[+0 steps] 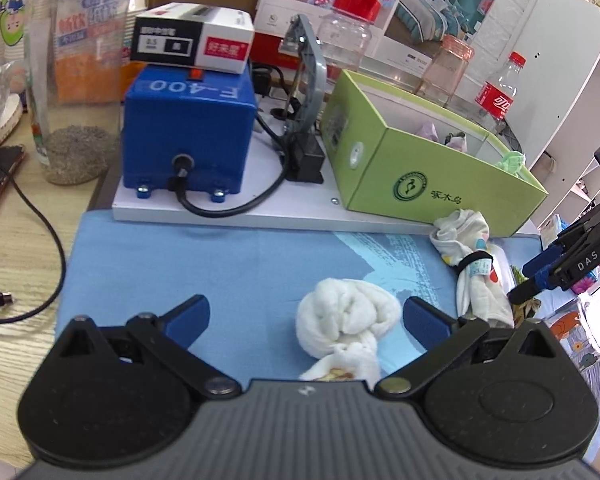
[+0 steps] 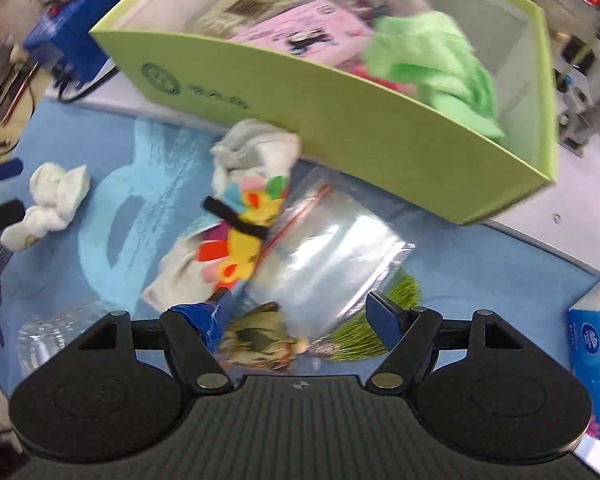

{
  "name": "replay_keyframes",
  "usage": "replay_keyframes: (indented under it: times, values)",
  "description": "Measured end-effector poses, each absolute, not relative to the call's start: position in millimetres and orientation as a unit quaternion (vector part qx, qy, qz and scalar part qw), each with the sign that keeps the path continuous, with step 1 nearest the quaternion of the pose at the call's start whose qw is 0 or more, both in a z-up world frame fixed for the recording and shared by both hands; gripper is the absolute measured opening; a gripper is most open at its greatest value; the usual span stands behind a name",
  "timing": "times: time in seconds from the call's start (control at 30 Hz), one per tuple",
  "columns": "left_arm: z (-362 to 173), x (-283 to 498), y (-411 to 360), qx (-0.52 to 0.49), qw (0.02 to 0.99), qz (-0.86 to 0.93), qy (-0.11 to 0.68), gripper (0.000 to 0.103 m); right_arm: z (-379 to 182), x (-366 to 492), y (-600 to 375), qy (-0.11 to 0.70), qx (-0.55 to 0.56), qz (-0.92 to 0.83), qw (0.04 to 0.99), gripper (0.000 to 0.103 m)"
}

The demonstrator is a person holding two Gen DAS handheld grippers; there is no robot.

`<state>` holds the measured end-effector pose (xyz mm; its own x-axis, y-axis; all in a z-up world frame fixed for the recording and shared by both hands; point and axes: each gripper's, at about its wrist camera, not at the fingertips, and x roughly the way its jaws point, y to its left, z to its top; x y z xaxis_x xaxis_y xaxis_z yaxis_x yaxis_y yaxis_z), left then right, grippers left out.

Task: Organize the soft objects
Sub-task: 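Position the left tool over the white towel while the right tool approaches the zongzi plush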

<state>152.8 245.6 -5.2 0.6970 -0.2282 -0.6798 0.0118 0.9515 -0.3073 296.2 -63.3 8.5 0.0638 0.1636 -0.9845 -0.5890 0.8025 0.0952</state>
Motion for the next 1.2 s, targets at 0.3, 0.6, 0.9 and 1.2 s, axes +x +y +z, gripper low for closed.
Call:
replay_keyframes:
  times: [0.3, 0.6, 0.9, 1.2]
  values:
    - [-8, 152, 258, -0.150, 0.911, -0.067, 0.379, 0.102, -5, 295, -72, 0.642, -0.242, 0.217, 0.694, 0.060]
    - [-5, 152, 239, -0.122, 0.909, -0.063, 0.393, 0.102, -25, 300, -181, 0.635, -0.209, 0.108, 0.736, 0.062]
    - [5, 143, 226, -0.118, 0.909, -0.052, 0.396, 0.102, 14, 222, -250, 0.505, -0.018, 0.150, 0.850, 0.062]
    - [6, 135, 211, -0.102, 0.904, -0.042, 0.413, 0.102, -26, 180, -232, 0.416, -0.026, 0.174, 0.892, 0.062]
